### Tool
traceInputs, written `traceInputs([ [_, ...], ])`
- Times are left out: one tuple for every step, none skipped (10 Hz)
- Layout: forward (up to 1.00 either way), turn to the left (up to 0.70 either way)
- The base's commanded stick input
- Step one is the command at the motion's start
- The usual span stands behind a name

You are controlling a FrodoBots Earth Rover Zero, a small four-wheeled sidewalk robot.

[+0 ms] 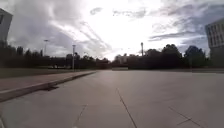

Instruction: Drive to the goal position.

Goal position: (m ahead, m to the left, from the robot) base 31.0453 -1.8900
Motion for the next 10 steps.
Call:
traceInputs([
  [0.70,0.00],
  [0.70,0.00],
  [0.70,0.00],
  [0.70,0.00],
  [0.70,0.00],
  [0.70,0.00],
  [0.70,0.00],
  [0.70,0.00],
  [0.70,0.00],
  [0.70,0.00],
])
